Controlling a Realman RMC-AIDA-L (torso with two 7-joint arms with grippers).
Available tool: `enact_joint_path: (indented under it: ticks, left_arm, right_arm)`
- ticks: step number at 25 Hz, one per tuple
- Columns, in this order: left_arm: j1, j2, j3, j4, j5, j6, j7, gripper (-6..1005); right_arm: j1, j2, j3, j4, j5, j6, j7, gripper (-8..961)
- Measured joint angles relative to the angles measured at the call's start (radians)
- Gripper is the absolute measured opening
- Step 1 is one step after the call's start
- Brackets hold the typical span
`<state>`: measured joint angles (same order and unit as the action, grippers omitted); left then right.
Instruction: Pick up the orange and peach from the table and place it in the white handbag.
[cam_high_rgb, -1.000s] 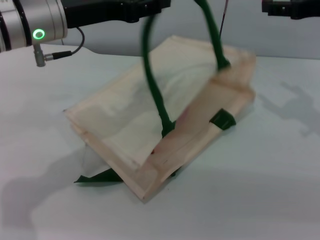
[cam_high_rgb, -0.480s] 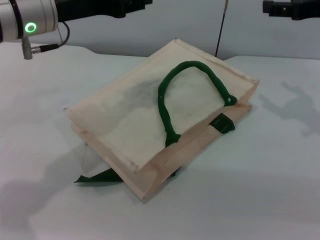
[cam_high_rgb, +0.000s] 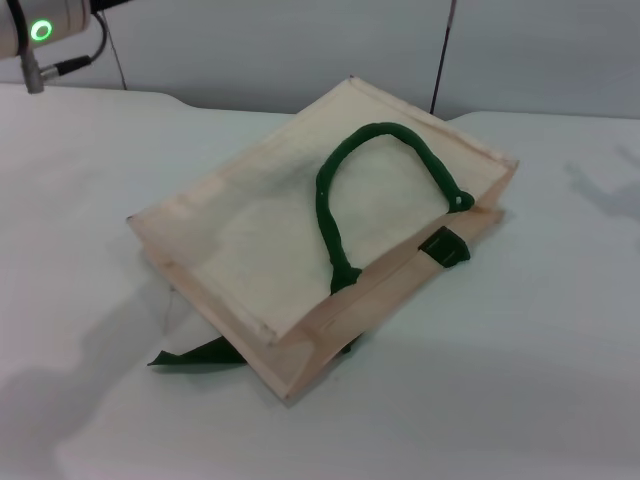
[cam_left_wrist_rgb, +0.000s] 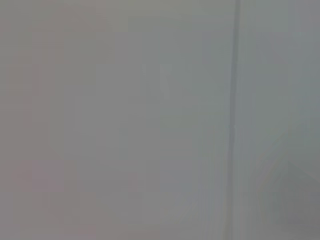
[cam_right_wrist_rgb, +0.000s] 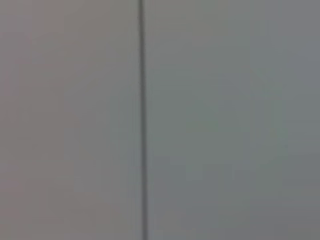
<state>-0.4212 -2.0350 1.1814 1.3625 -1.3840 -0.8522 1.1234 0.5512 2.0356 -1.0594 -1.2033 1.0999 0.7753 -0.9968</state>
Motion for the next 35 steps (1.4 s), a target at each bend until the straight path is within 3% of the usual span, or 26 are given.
enact_joint_path:
  ticks: [9, 11, 16, 25, 35]
  left_arm:
    - [0.065, -0.002, 0.093, 0.011, -0.008, 0.266, 0.064, 460]
    - [0.081, -0.002, 0.118, 0.012, -0.009, 0.331, 0.069, 459]
    - [0.125, -0.002, 0.204, 0.025, -0.009, 0.493, 0.088, 456]
    - [0.157, 0.001, 0.355, 0.019, -0.004, 0.745, 0.11, 450]
    - [0.15, 0.002, 0.366, -0.013, -0.002, 0.763, 0.12, 444]
  right_arm:
    - [-0.102, 0.002, -0.203, 0.009, 0.136, -0.358, -0.112, 863]
    - [-0.141, 0.001, -0.304, 0.005, 0.143, -0.52, -0.113, 864]
    - [-0.162, 0.002, -0.384, 0.015, 0.145, -0.664, -0.101, 864]
    - [-0.165, 0.001, -0.397, 0.077, 0.152, -0.736, -0.073, 863]
    - [-0.156, -0.002, -0.448, 0.122, 0.194, -0.801, -0.07, 861]
